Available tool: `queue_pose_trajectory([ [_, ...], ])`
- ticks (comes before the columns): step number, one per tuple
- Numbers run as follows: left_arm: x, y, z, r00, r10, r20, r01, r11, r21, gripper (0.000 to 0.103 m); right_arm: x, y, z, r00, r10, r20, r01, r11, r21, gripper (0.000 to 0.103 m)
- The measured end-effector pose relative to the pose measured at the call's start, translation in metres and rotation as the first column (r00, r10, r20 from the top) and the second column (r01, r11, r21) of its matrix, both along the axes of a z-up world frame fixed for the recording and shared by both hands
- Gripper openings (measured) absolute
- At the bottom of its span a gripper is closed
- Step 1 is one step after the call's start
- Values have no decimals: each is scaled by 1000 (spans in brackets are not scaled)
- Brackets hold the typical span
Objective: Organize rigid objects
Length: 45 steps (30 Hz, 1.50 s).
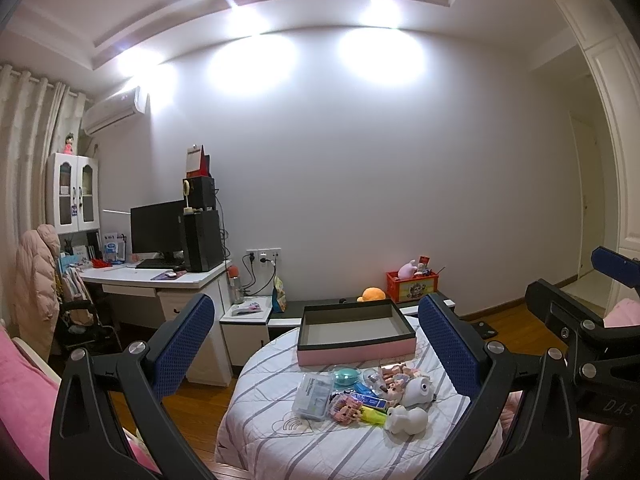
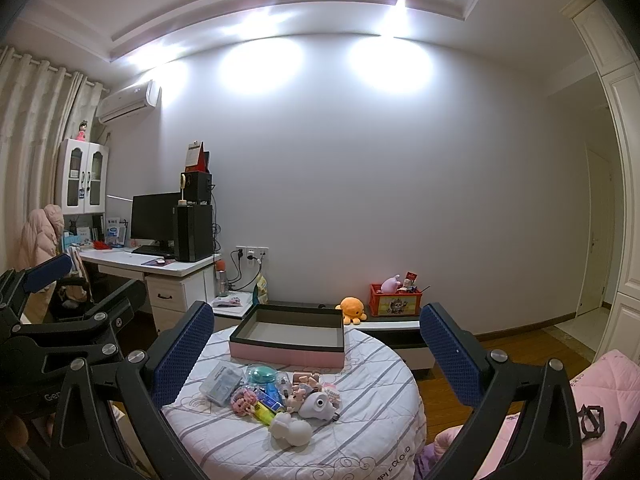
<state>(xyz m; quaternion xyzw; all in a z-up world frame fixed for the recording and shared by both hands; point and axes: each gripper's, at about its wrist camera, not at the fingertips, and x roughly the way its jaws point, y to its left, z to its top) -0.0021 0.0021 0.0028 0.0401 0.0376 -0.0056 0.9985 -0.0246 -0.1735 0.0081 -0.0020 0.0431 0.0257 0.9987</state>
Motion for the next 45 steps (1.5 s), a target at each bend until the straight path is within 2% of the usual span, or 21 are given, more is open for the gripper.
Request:
queue_pose_trajectory([
  [45, 0, 6, -2, 1000, 2, 10, -2, 1000, -16, 103, -1, 4, -2, 1000, 16, -4, -16, 1000, -16, 103],
])
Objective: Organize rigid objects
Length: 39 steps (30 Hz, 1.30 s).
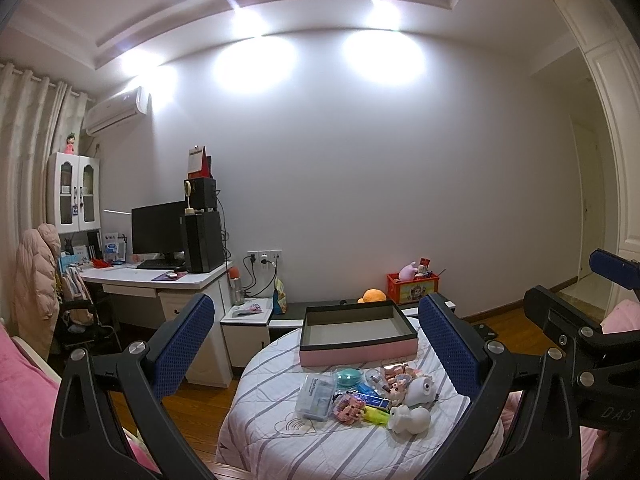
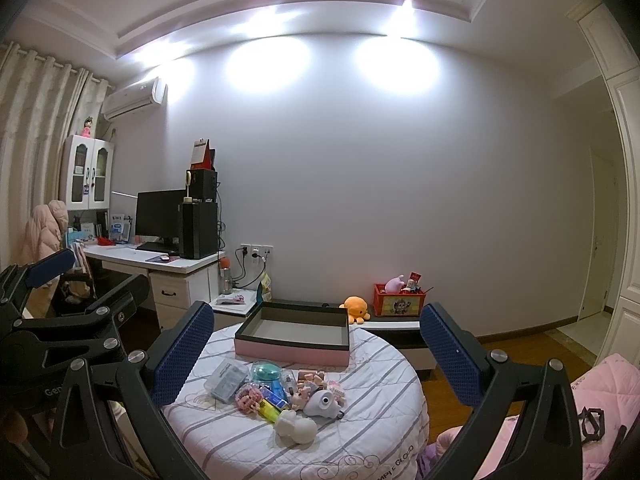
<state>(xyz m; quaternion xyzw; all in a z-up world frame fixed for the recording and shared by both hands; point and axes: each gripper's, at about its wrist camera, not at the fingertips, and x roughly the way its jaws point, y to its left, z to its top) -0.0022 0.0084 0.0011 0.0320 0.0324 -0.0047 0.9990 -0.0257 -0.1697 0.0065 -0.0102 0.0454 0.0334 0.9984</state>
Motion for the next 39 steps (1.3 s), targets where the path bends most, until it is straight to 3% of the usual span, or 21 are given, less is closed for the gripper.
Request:
queue_pose_trajectory([
  [26, 1, 5, -3, 1000, -25, -7, 25, 1000, 6, 103, 10, -3, -6, 999, -22, -30, 21, 1000, -5, 103],
  [39, 38, -8, -20, 998, -36, -43, 37, 999, 30, 103, 40, -11, -21, 999, -10, -43, 11, 1000, 21, 103],
])
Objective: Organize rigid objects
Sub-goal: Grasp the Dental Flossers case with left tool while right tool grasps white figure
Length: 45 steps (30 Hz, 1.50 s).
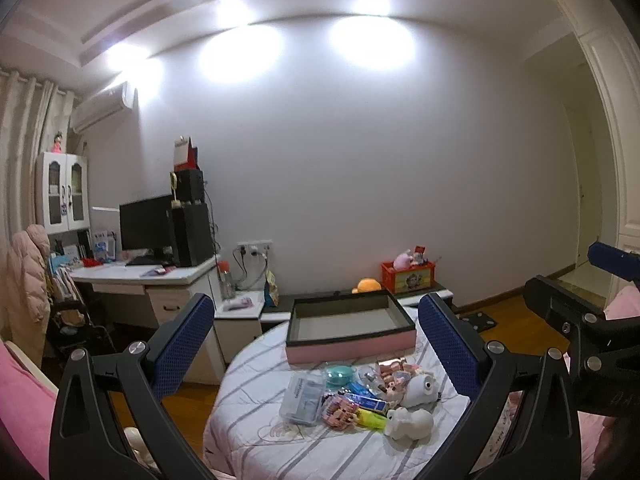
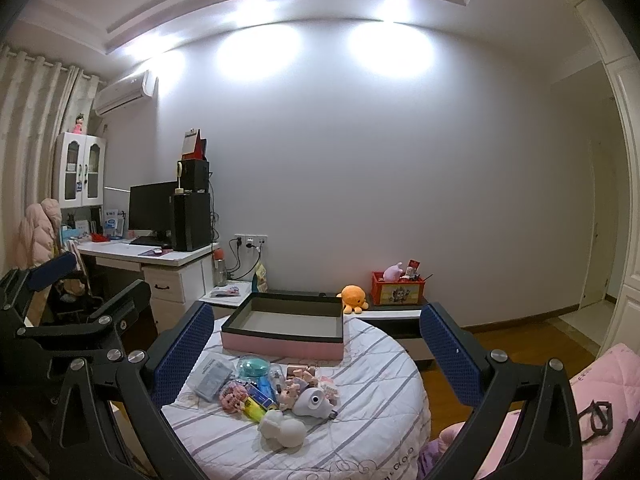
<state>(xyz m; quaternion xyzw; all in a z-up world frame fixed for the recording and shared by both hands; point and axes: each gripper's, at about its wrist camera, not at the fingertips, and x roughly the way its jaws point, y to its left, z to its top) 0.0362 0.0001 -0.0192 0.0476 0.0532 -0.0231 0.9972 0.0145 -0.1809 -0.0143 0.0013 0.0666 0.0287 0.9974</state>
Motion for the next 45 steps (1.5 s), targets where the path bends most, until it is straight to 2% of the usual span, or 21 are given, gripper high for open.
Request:
queue_pose_trajectory([
  [5, 28, -4, -20, 998, -15, -68, 17, 1000, 17, 103, 26, -5, -20, 998, 3, -56, -3, 1000, 11, 103],
  [10, 54, 5, -61, 985, -57, -163, 60, 998, 19, 103, 56, -5, -53, 990, 14, -138, -14, 1000, 2, 103],
  [14, 81, 22, -110, 941, -83, -328, 72, 996, -47, 103, 80, -5, -102, 966, 22, -256, -19, 1000, 12, 103],
  [17, 100, 30, -139, 907, -82, -413, 50, 995, -88, 103, 98, -2, -141, 937, 32, -348, -24, 999, 28, 103],
  [19, 112, 31, -154, 893, -55, -446, 21, 997, -79, 103, 108, 1, -156, 919, 33, -392, -23, 999, 30, 103],
  [22, 124, 28, -171, 882, -39, -471, 15, 998, -54, 103, 123, 3, -172, 898, 20, -440, -8, 1000, 29, 103],
  [25, 135, 30, -179, 867, -27, -498, 3, 999, -49, 103, 134, -5, -178, 890, 11, -456, 7, 999, 38, 103],
  [29, 146, 36, -185, 855, 2, -519, -18, 1000, -26, 103, 149, -8, -187, 866, 70, -494, -26, 995, 95, 103],
  [35, 156, 47, -193, 837, 14, -547, -34, 999, -27, 103, 166, 11, -207, 842, 135, -522, -40, 981, 189, 103],
  [37, 158, 50, -195, 831, 16, -555, -34, 999, -23, 103, 176, 17, -213, 828, 138, -544, -37, 980, 193, 103],
  [39, 161, 52, -197, 830, 13, -557, -33, 999, -25, 103, 180, 21, -216, 827, 138, -545, -42, 982, 185, 102],
  [41, 164, 55, -197, 829, 17, -559, -38, 999, -27, 103, 183, 20, -218, 825, 156, -544, -53, 978, 200, 92],
  [43, 169, 58, -197, 829, 17, -559, -41, 999, -31, 103, 186, 19, -222, 815, 169, -554, -65, 977, 202, 65],
  [45, 174, 61, -195, 831, 21, -556, -48, 998, -35, 103, 186, 18, -224, 809, 204, -551, -102, 972, 209, 65],
])
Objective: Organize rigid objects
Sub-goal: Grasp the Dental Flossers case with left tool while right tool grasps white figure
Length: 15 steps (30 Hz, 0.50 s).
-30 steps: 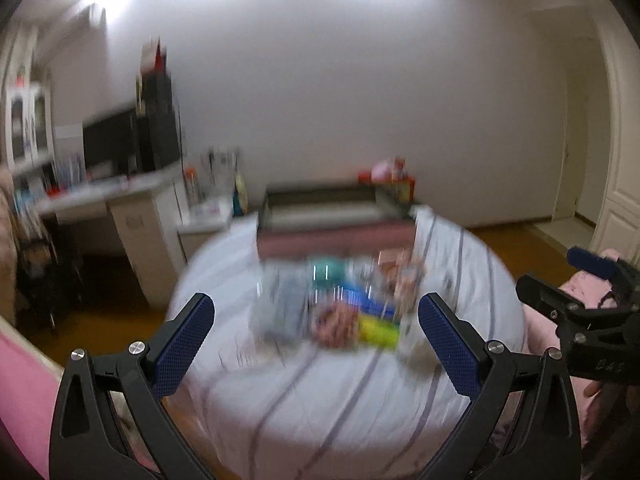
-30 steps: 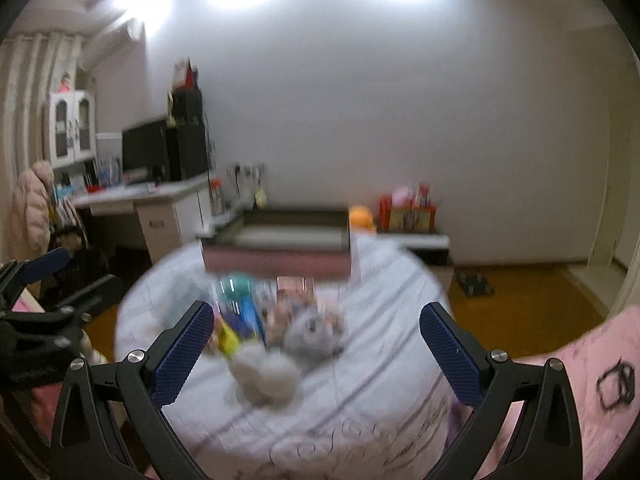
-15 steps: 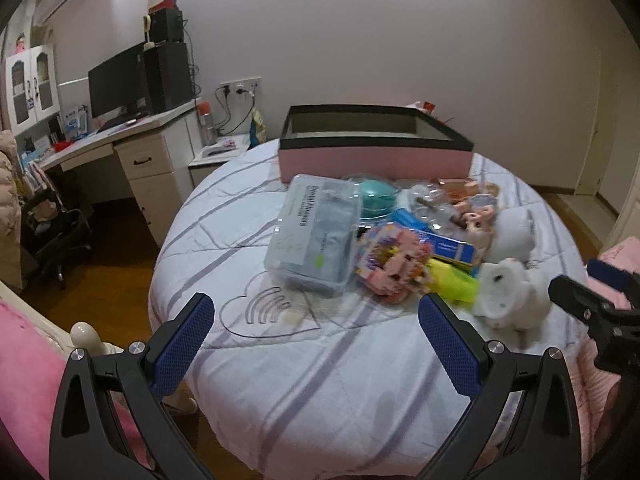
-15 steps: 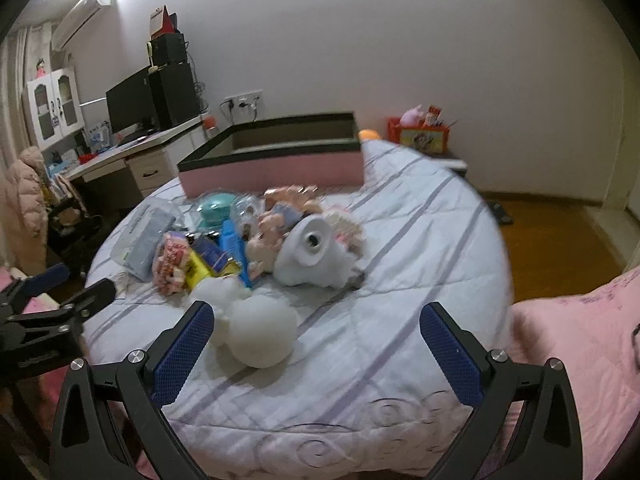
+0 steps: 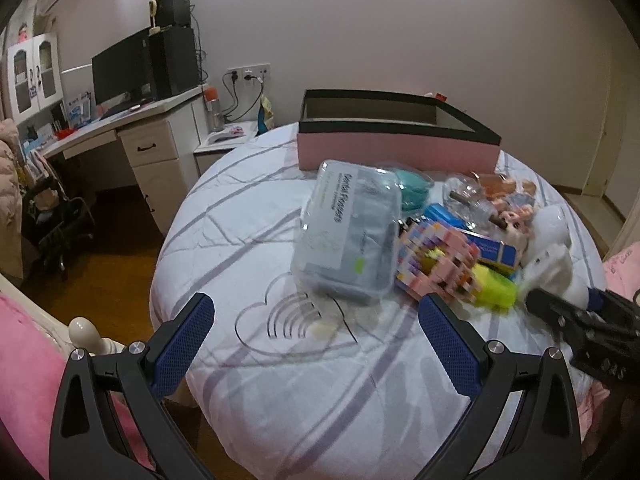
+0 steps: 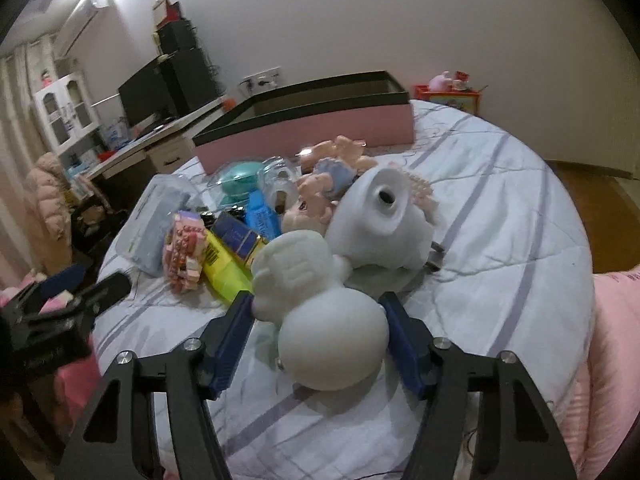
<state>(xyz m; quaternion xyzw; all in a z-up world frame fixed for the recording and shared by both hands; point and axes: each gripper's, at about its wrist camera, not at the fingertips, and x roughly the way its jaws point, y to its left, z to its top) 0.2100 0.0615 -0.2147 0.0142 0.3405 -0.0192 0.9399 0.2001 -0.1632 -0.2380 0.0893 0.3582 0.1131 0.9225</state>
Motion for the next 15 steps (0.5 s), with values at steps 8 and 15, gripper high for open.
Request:
queue_pose_trajectory([
  [8, 30, -2, -1, 1000, 3, -5, -3, 1000, 11, 103, -16, -9, 14, 999, 8, 47, -5, 998, -58, 65],
  [15, 60, 0, -5, 1000, 8, -20, -8, 1000, -29, 103, -16, -19, 32, 994, 6, 106, 2, 997, -71, 65],
])
